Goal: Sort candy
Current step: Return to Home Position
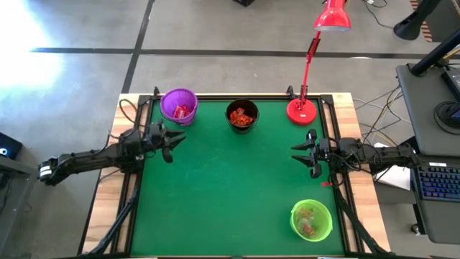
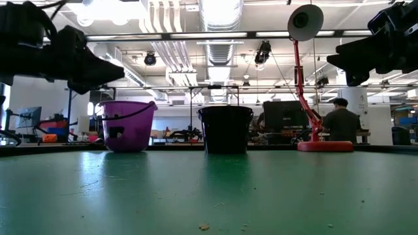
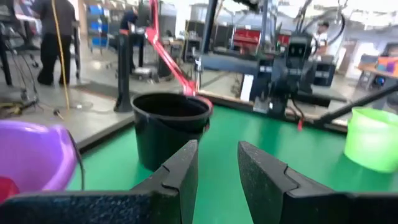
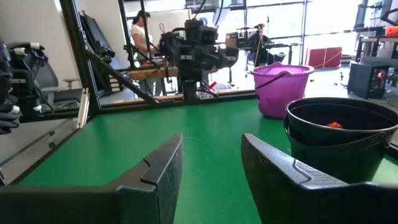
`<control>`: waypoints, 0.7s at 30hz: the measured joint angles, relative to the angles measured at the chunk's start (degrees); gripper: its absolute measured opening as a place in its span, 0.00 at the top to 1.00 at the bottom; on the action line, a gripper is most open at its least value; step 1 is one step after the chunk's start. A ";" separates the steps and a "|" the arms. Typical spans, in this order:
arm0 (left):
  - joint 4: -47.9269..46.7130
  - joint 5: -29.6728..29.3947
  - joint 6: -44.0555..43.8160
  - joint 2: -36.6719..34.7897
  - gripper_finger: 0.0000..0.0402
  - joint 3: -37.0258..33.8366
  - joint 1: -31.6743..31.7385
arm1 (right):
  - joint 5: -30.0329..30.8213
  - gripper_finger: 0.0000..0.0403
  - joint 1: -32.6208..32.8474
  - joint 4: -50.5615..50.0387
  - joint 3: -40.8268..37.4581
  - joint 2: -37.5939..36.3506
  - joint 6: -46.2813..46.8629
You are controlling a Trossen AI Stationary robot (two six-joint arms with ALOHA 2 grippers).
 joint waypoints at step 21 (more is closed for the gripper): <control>-18.53 -1.07 6.14 -19.68 0.76 -0.06 0.07 | 0.40 0.62 0.00 0.07 0.00 0.00 0.00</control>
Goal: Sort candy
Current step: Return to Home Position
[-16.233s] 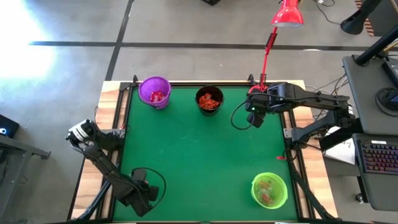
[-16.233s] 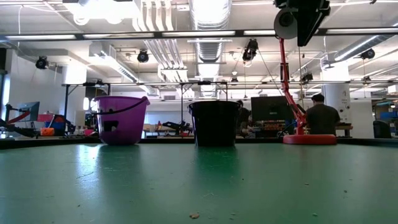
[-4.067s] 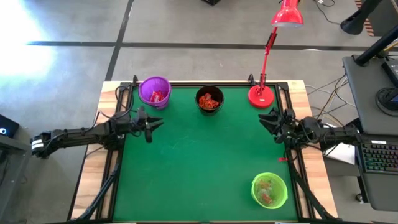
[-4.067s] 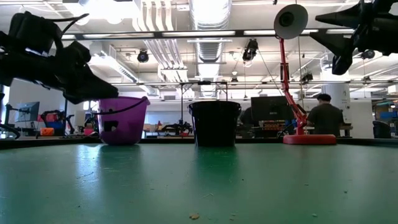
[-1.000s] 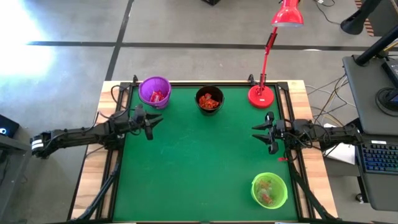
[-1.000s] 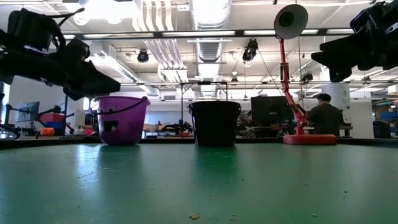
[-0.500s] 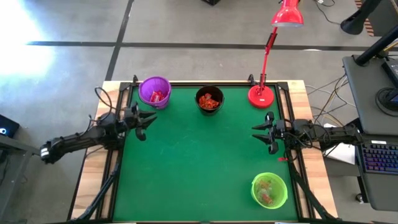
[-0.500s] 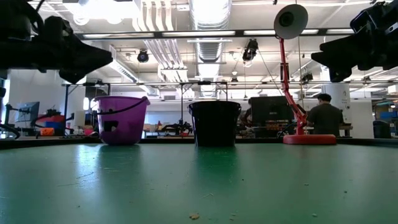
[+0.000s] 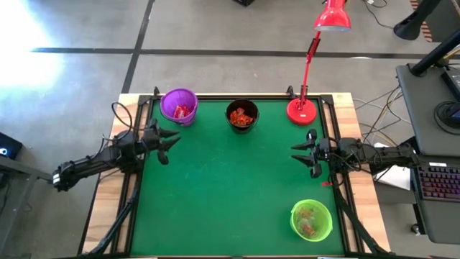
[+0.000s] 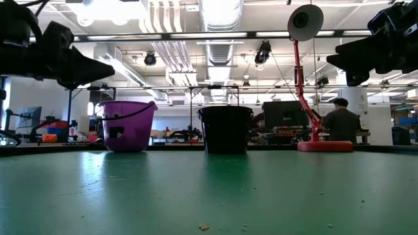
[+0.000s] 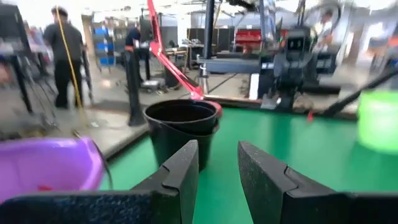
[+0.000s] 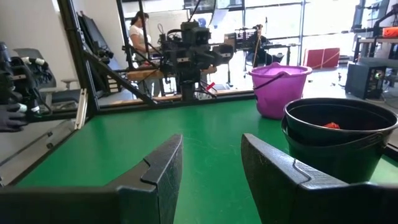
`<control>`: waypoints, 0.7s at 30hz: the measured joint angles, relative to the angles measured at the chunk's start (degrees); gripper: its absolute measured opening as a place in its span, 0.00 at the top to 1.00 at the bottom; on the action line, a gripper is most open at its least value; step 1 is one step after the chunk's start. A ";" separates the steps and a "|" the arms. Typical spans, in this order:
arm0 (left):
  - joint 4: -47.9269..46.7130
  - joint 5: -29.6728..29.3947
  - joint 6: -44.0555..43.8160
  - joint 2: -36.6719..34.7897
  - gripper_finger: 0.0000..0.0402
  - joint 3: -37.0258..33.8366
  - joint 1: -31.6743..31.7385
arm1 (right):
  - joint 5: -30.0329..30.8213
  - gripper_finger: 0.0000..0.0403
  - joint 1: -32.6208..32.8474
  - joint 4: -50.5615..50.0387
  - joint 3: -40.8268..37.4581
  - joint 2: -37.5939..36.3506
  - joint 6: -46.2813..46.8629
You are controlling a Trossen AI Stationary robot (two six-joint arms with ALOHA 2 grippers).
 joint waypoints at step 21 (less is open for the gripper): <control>0.46 -0.34 4.96 0.35 0.76 0.52 0.02 | 0.03 0.62 0.00 0.00 0.00 0.02 -0.02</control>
